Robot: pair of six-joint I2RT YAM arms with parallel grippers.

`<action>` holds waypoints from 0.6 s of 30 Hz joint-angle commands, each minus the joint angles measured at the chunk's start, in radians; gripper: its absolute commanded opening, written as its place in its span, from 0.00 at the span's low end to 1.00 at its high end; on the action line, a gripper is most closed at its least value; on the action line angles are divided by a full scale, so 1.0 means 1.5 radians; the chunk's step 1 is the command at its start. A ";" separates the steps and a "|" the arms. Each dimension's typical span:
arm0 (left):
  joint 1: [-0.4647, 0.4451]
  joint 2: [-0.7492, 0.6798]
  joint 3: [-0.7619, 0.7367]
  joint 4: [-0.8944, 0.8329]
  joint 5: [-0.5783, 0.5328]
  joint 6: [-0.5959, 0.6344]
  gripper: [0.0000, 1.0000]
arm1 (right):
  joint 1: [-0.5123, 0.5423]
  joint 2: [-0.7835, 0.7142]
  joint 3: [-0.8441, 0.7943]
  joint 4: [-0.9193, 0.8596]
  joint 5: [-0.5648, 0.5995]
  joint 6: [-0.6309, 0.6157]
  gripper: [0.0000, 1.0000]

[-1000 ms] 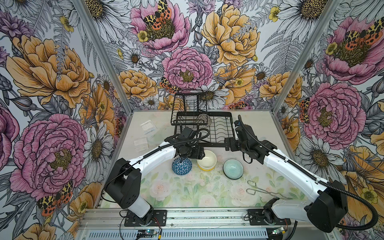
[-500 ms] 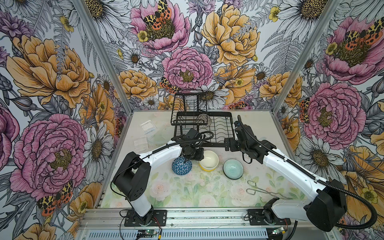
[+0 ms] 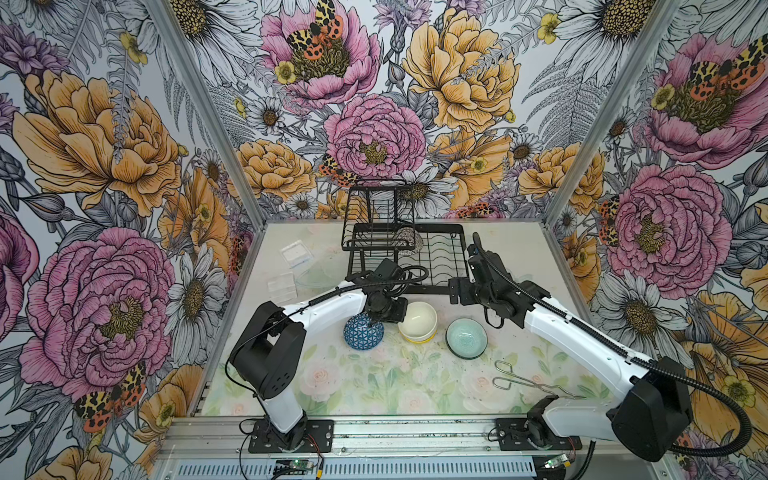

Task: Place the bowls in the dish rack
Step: 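Lift the white bowl off the yellow bowl with the left gripper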

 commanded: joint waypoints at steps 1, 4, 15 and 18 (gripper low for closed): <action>-0.003 -0.016 0.030 0.002 -0.011 0.014 0.00 | -0.002 0.001 -0.007 0.002 -0.001 0.006 0.99; -0.003 -0.021 0.034 -0.002 -0.016 0.015 0.00 | -0.002 0.000 -0.008 0.003 -0.001 0.005 0.99; 0.001 -0.039 0.056 -0.003 -0.029 0.037 0.00 | -0.023 0.000 -0.010 -0.001 -0.058 0.022 1.00; 0.003 -0.048 0.063 -0.004 -0.032 0.042 0.00 | -0.046 0.013 0.000 -0.017 -0.108 0.037 0.99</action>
